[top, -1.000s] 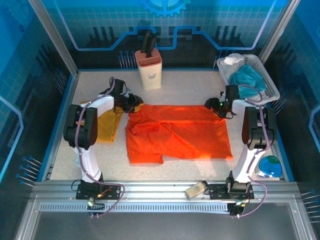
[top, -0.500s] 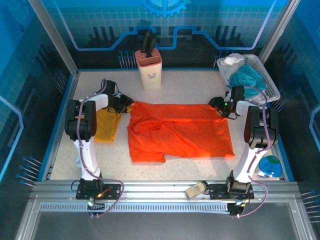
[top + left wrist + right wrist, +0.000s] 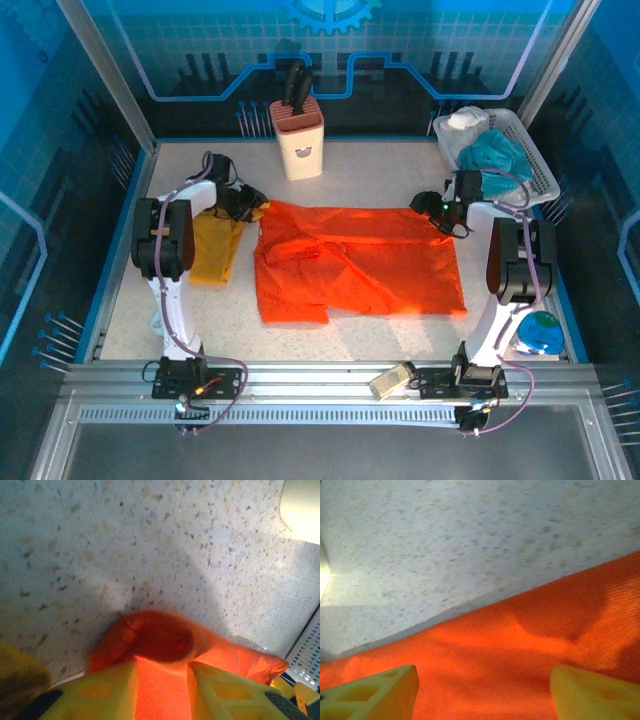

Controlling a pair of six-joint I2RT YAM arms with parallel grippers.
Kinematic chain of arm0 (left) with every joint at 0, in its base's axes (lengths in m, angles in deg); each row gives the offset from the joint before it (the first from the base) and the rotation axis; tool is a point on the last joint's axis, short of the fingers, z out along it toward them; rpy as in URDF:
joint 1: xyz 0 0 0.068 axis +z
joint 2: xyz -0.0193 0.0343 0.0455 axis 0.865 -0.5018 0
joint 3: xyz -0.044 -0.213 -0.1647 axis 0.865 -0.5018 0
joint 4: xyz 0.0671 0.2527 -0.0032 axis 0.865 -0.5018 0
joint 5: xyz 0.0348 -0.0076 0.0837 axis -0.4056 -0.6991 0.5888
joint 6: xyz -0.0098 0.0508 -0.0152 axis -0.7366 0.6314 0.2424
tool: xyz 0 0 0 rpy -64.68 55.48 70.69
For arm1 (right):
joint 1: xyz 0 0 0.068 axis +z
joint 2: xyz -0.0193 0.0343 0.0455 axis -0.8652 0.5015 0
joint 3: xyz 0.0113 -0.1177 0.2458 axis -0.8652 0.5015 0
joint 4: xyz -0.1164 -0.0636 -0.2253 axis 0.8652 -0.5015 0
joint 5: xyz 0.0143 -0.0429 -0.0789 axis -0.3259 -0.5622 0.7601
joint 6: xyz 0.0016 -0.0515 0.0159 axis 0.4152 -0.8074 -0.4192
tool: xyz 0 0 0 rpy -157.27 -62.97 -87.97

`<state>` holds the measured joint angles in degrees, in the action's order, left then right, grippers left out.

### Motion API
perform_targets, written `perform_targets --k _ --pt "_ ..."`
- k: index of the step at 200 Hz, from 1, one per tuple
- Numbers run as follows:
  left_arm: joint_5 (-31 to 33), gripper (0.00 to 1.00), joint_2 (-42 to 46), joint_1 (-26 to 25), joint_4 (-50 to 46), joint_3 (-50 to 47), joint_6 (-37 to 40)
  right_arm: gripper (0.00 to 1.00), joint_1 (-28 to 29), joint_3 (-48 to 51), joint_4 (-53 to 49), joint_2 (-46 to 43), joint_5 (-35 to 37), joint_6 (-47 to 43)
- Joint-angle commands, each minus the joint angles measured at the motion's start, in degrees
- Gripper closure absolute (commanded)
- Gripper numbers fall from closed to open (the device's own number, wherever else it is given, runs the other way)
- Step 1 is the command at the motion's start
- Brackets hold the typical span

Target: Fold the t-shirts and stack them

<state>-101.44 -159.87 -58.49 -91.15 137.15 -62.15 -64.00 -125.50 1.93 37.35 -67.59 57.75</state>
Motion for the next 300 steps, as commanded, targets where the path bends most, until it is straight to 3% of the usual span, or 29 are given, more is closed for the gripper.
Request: perform_targets --k 1,39,49,89,143,179,222,251,300 --pt "1.1 0.65 9.9 0.1 -3.9 -0.1 3.3 0.26 2.7 1.2 -1.1 -6.9 2.9 -2.2" --pt "4.8 0.56 23.7 -2.6 -9.6 -5.2 7.3 0.1 4.9 5.9 -6.0 -18.8 8.3 -4.3" --pt "6.5 0.54 27.7 -3.3 -9.8 -9.1 7.6 0.0 5.1 7.4 -8.7 -22.1 9.4 -4.5" --pt "9.2 0.49 44.0 -5.0 -8.7 -25.9 6.5 0.0 5.7 12.6 -22.1 -33.2 12.5 -5.8" --pt "12.9 0.48 61.9 -8.6 -19.3 -41.0 1.8 0.0 4.8 19.7 -37.7 -47.2 18.6 -1.4" --pt "15.6 0.45 70.5 -13.0 -23.9 -47.9 -5.4 0.09 2.2 24.6 -44.5 -53.6 12.7 4.1" --pt "15.7 0.5 76.8 -21.7 -17.6 -59.5 -17.4 0.23 -1.4 29.4 -44.1 -57.3 12.8 6.9" --pt "18.1 0.52 76.8 -26.3 -13.8 -62.7 -21.5 0.28 -1.7 32.5 -41.0 -56.6 14.1 7.8" --pt "19.0 0.51 70.4 -27.3 -3.1 -65.1 -23.9 0.32 -2.0 37.5 -35.4 -54.6 14.8 10.1"
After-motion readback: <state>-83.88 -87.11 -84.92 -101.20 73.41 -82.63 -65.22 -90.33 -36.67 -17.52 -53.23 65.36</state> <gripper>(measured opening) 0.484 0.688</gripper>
